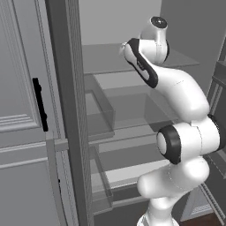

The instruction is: Place one tomato and one fish in each tupperware on the nearby counter, to pack two identical lunches.

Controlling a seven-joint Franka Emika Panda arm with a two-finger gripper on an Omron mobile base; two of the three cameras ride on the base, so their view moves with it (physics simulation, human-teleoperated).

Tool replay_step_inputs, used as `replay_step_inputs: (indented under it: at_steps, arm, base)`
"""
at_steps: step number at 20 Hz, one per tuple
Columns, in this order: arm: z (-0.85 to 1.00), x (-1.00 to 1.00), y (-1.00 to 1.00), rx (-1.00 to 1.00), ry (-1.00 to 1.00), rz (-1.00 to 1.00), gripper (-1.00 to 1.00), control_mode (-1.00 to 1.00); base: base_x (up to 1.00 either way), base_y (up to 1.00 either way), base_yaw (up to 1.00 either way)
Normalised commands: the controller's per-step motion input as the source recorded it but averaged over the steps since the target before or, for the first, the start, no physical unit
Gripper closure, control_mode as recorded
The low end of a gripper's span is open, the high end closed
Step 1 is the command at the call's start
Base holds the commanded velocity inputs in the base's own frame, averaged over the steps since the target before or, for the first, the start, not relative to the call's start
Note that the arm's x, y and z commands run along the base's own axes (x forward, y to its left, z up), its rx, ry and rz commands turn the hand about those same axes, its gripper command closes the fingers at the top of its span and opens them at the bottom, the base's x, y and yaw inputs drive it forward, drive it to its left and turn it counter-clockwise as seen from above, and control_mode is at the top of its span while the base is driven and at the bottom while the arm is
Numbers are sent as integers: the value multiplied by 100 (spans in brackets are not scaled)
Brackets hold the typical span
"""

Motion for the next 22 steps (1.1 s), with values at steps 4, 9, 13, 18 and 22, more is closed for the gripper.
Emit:
replay_step_inputs:
  at_steps: [4, 9, 13, 18, 22]
  arm:
    - [2, -100, 0, 0, -13, 4, 100, -100]
    - [6, -100, 0, 0, -2, 9, 100, -100]
    - [14, -100, 0, 0, 0, 7, 100, -100]
    - [8, -100, 0, -3, 1, 4, 100, -100]
    - [-13, -100, -7, -8, 11, 3, 100, -100]
  base:
    - [0, 0, 0]
    - [0, 0, 0]
    - [0, 0, 0]
    - [0, 0, 0]
    - [0, 0, 0]
